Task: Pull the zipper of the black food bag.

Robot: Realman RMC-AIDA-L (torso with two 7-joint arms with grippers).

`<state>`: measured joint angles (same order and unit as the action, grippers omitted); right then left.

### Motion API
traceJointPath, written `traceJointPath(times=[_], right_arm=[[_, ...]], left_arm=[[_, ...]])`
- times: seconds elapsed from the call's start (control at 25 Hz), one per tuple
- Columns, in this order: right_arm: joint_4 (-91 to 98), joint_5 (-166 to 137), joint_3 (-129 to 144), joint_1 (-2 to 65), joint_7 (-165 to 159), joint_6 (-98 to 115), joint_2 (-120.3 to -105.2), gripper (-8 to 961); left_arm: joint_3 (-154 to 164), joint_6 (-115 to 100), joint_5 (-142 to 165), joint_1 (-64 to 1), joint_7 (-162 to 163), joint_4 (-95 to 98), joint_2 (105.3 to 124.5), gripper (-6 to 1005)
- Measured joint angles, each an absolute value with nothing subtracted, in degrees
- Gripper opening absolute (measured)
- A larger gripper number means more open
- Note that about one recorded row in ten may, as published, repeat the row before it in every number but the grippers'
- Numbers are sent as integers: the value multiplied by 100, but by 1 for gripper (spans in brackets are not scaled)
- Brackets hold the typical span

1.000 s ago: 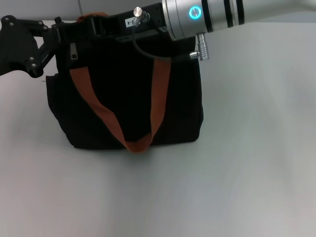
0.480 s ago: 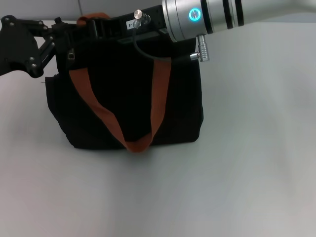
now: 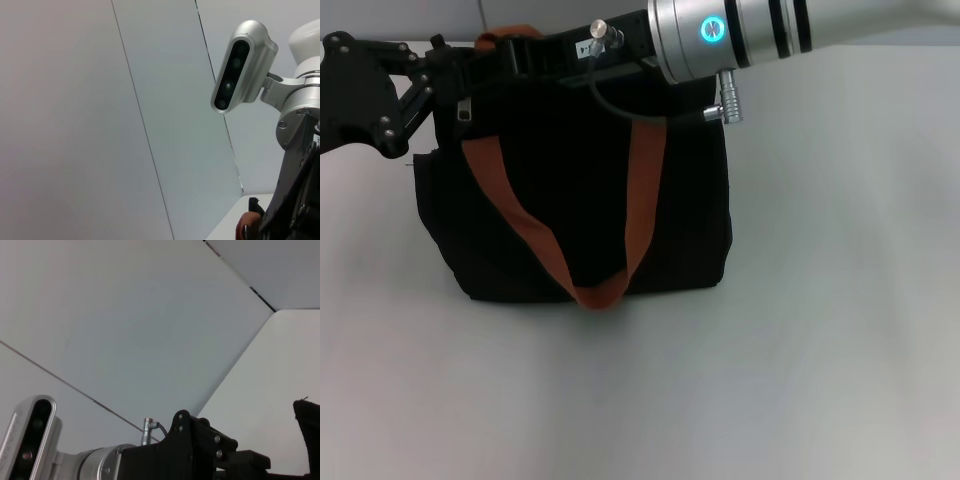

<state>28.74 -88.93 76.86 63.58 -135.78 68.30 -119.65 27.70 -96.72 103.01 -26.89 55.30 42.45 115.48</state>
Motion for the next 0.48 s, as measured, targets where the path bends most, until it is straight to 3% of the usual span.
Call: traceJointPath(times=[0.32,0.48], right_arm=[[2865,-8895,7831,6378,-13575,6702,-11973,277],[2865,-8895,7832,6379,-13574,6671,-11973,208]], left_arm=[[2768,-9668,10301,-2689,5528,4245,11554,31],[2768,-9674,10301,-2689,5530,4245,11556,31]])
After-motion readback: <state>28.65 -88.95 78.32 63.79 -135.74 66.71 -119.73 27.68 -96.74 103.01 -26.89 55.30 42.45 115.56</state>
